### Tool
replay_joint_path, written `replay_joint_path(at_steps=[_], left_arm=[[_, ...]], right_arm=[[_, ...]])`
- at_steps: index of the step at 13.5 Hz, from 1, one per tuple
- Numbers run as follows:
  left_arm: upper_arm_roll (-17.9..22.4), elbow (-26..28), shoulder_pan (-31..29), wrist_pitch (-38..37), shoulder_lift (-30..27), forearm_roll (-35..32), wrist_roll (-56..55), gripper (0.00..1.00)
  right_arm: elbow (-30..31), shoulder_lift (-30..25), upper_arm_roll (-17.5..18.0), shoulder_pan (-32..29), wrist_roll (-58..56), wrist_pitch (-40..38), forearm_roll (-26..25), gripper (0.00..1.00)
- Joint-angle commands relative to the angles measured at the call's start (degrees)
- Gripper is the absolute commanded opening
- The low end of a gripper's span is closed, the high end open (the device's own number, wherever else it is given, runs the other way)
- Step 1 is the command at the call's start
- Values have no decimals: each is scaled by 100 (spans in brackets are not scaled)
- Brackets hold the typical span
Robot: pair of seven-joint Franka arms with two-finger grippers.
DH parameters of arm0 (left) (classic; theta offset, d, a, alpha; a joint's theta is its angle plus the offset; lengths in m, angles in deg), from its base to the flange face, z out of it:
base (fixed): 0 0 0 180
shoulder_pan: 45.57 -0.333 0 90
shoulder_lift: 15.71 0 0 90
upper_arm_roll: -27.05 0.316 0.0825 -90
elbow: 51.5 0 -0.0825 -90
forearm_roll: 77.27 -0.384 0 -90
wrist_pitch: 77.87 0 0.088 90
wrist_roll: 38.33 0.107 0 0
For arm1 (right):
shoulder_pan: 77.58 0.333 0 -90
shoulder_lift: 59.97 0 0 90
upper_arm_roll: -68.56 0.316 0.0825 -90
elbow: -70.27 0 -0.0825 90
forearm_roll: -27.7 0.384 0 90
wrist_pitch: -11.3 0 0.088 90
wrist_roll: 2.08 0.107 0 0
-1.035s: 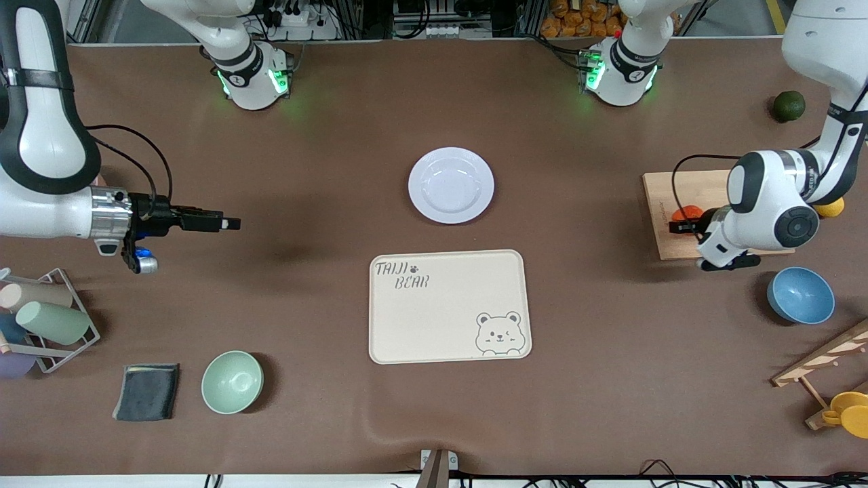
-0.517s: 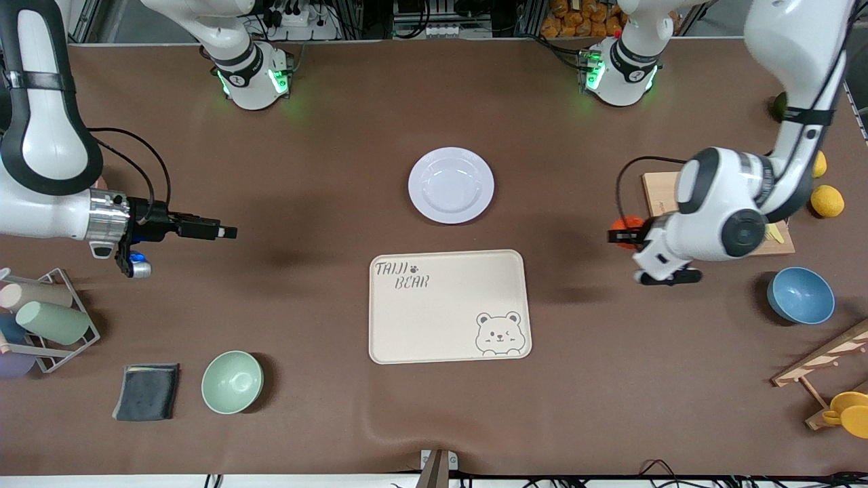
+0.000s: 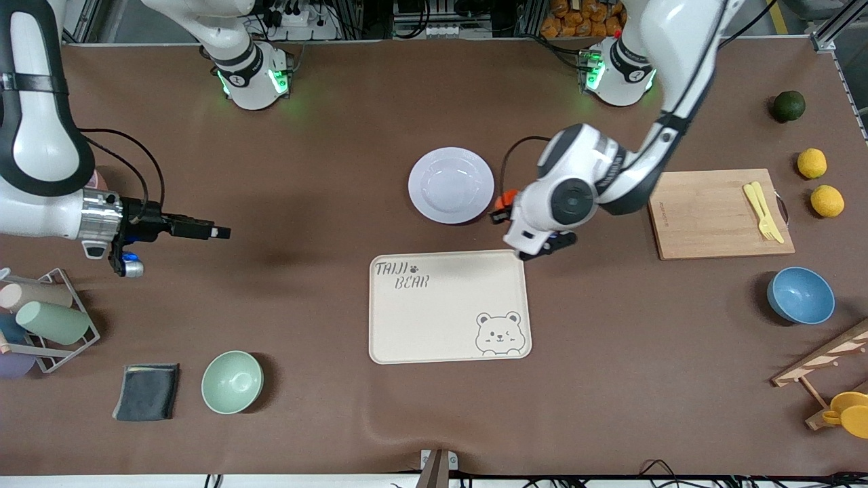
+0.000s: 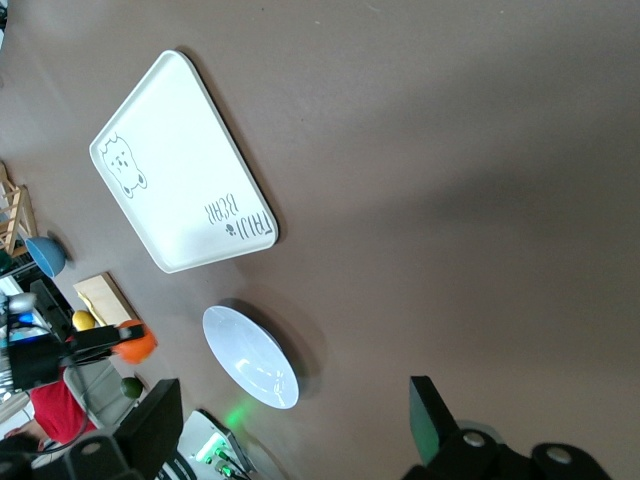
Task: Place orange and plate with both arms
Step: 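Carry the orange to the white plate and lower it with the left gripper, then release the orange and withdraw the left gripper while the right gripper approaches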
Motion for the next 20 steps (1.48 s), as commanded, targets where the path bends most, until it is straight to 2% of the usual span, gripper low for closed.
replay_joint_path(at_steps=[1, 3, 6, 7, 9, 12, 13, 15, 16, 18, 20], left_arm=[[83, -429, 613, 381, 770, 98, -999, 0], [91, -446, 860, 865, 982, 63, -1361, 0], [100, -447, 993, 920, 1202, 54, -1398, 0], [100, -447, 1002, 920, 1255, 45, -1398, 1], [126, -403, 1151, 920, 1256, 45, -1520, 10], [127, -420, 1186, 920, 1308, 36, -1653, 31], [127, -420, 1204, 920, 1317, 45, -1653, 45], [127, -429, 1283, 929, 1361, 54, -1662, 92], [127, -438, 1283, 920, 1370, 37, -1696, 100], [153, -464, 1248, 920, 1282, 36, -1784, 100], [179, -648, 1222, 798, 1089, 28, -2082, 100]], right_arm=[[41, -34, 44, -87, -159, -142, 101, 100], [49, -34, 45, -70, -176, -195, 101, 100], [32, -43, 53, 71, -177, -458, 119, 100], [32, -43, 62, 71, -194, -581, 127, 100], [84, 18, 45, 62, -683, -905, 494, 100], [93, 80, 36, 45, -731, -1346, 549, 100], [224, 63, 36, 27, -730, -1407, 549, 100], [497, 10, 36, 71, -739, -1129, 549, 100], [646, 19, 53, 97, -783, -935, 549, 100], [892, -60, 53, 299, -792, -837, 567, 100], [1226, -122, 53, 562, -835, -322, 567, 100]])
